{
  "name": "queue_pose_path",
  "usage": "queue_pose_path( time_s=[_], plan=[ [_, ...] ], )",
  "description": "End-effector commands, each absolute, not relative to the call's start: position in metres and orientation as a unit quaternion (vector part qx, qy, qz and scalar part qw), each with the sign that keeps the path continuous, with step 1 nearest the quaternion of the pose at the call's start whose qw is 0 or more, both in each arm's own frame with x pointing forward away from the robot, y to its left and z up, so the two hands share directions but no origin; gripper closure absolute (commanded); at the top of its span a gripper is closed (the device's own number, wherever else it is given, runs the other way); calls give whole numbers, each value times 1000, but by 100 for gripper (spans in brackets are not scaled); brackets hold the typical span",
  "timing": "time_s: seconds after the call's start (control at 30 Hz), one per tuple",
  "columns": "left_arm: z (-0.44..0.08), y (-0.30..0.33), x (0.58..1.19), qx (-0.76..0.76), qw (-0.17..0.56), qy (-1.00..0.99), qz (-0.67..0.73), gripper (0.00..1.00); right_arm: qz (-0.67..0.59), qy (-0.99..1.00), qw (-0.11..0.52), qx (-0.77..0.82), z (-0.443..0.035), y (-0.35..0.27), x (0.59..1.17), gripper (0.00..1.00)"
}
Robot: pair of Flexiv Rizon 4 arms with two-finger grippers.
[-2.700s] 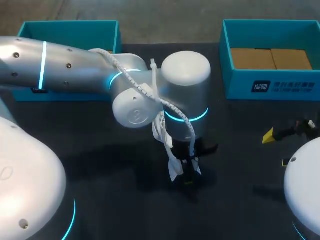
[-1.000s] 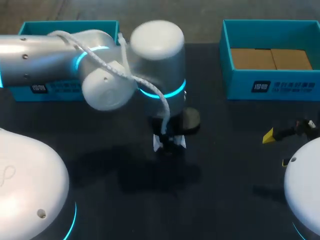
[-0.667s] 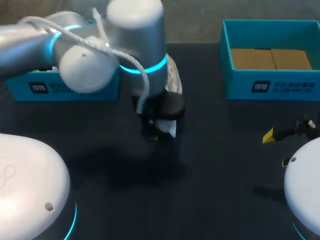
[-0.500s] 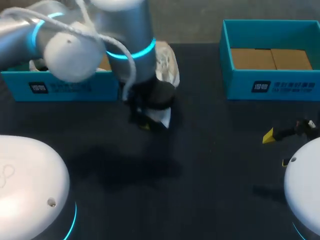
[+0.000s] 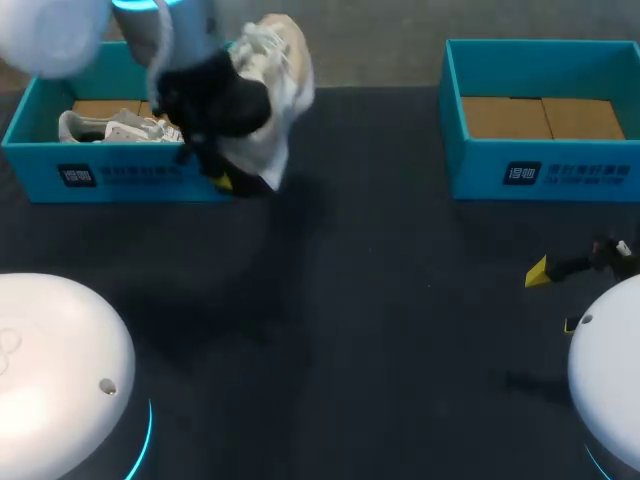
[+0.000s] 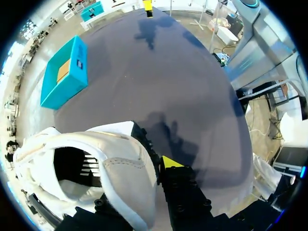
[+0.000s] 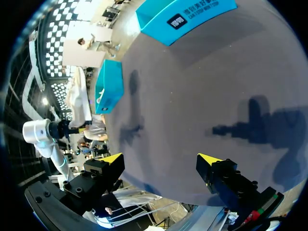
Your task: Take the shoe out of the shoebox, open the shoe tongue, remove and reinsert the insole, then place the shoe into the shoebox
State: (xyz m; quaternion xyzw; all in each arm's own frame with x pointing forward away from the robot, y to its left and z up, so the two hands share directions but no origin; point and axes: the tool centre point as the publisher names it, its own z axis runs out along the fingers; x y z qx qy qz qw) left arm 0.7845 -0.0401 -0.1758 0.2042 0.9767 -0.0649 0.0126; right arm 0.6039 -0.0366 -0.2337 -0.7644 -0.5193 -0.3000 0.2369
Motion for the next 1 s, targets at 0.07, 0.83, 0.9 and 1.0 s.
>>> queue_pose_path(
  time_s=[0.07,0.83,0.9,1.0],
  plan=[
    [-155,-7,812,192,8,978,-79,100,-303,-517,231,-767,-228,-38,592,0],
    [-162,121,927,91,-8,993,-78,100,-303,-517,231,-767,-228,-38,592,0],
    [-159,130,934,87,-7,993,-80,100,-303,-517,231,-767,-228,-38,592,0],
    [-155,141,946,80,-5,994,-81,100,-303,-517,231,-767,-228,-38,592,0]
  ],
)
